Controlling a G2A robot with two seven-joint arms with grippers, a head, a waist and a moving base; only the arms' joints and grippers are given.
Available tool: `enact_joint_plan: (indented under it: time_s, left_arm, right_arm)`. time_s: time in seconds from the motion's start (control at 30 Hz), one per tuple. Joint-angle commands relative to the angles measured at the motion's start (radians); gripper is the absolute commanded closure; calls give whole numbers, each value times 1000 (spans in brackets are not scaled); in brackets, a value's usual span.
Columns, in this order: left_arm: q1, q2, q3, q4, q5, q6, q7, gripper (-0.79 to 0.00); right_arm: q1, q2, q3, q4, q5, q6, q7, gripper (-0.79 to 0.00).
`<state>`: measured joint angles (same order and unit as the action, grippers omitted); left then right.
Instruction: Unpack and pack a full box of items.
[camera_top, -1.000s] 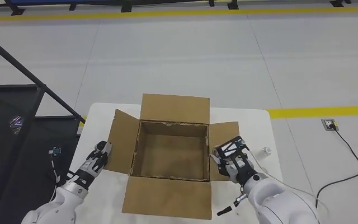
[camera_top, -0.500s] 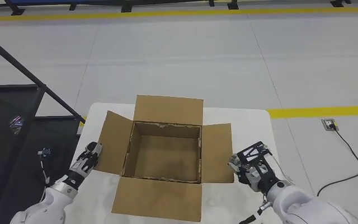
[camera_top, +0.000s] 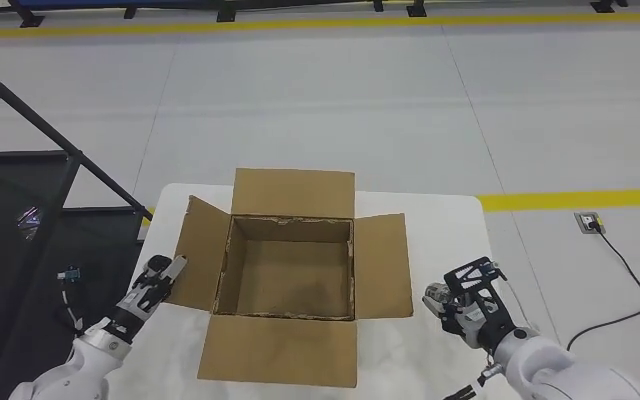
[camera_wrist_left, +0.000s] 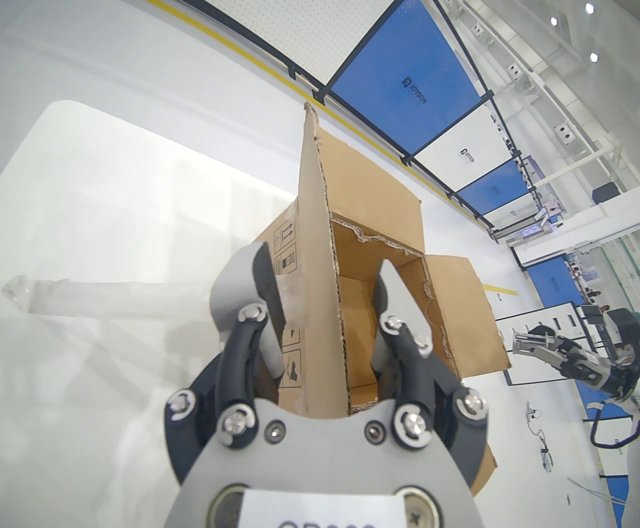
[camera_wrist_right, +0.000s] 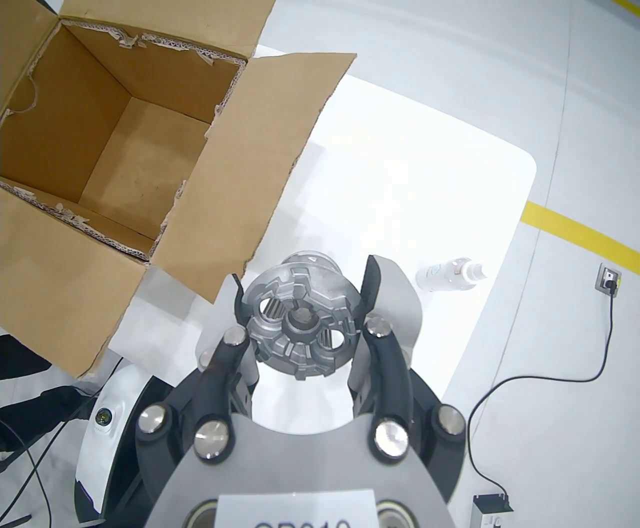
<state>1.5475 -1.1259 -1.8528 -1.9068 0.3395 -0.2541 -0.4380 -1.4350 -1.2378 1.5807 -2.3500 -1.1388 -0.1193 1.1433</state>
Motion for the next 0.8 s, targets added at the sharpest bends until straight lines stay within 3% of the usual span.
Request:
enact_joint_plan:
  time_s: [0.0,0.3,0.53,0.77]
  left_arm:
    - [0,0,0,0,1,1,0,-785]
    - [0,0,0,0,1,1,0,-785]
    - [0,0,0,0,1,1,0,-785]
    - [0,0,0,0,1,1,0,-785]
  right_arm:
    - [0,0,0,0,0,0,0,0]
    - [-40,11,-11,79,-43,-88,-44,0]
    - [-173,25,28,133,-63,-268,-224,0]
    - [-220,31,-31,197,-211,-279,-268,0]
